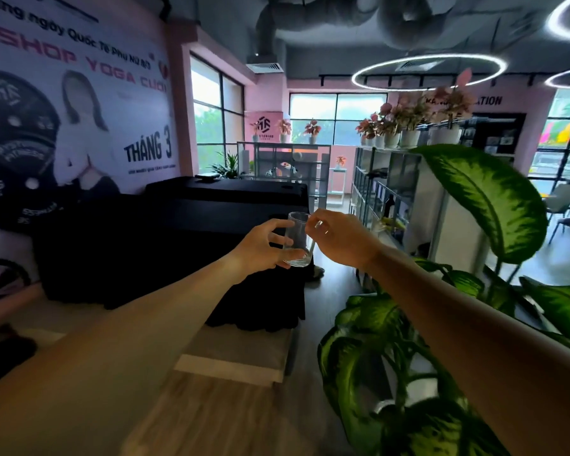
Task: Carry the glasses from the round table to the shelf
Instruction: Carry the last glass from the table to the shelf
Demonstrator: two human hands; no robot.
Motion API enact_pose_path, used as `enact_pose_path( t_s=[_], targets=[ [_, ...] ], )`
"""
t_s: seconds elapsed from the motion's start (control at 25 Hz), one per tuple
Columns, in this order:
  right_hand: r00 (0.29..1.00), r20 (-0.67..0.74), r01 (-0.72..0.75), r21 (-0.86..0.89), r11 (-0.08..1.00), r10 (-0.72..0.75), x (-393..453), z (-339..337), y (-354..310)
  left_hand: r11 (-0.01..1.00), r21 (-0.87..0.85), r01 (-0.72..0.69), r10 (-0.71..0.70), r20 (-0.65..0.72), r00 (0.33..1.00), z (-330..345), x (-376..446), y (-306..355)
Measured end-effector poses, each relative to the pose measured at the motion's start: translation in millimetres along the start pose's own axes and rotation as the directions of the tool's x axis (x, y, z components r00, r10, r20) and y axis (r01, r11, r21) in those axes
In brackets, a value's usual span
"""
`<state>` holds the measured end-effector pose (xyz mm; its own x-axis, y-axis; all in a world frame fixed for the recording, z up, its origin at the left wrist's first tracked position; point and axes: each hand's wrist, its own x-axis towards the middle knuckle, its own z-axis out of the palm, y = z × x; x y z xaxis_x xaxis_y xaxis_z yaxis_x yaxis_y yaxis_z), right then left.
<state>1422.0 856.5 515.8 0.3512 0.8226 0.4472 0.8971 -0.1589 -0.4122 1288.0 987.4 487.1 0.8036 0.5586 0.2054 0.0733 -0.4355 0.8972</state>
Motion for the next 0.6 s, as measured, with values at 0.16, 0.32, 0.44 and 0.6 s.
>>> enact_pose_path(
  t_s=[0.16, 0.32, 0.44, 0.6],
  targets=[
    [1.0, 0.01, -0.002, -0.011, 1.0, 0.002, 74, 30, 39, 1.0, 0.0, 0.009, -0.009, 0.001, 1.0, -15, 78, -33],
    [1.0, 0.003, 0.029, 0.008, 1.0, -0.029, 151, 52, 77, 0.998, -0.041, 0.051, -0.051, -0.001, 0.999, -32, 160, -58],
    [0.999, 0.018, 0.042, 0.046, 0.998, -0.042, 218, 70, 104, 0.995, -0.063, 0.071, -0.073, -0.034, 0.997, -50, 224, -76],
    [0.997, 0.037, 0.058, 0.061, 0.996, -0.06, 295, 100, 119, 0.994, -0.08, 0.072, -0.08, -0.109, 0.991, -80, 287, -107]
  ],
)
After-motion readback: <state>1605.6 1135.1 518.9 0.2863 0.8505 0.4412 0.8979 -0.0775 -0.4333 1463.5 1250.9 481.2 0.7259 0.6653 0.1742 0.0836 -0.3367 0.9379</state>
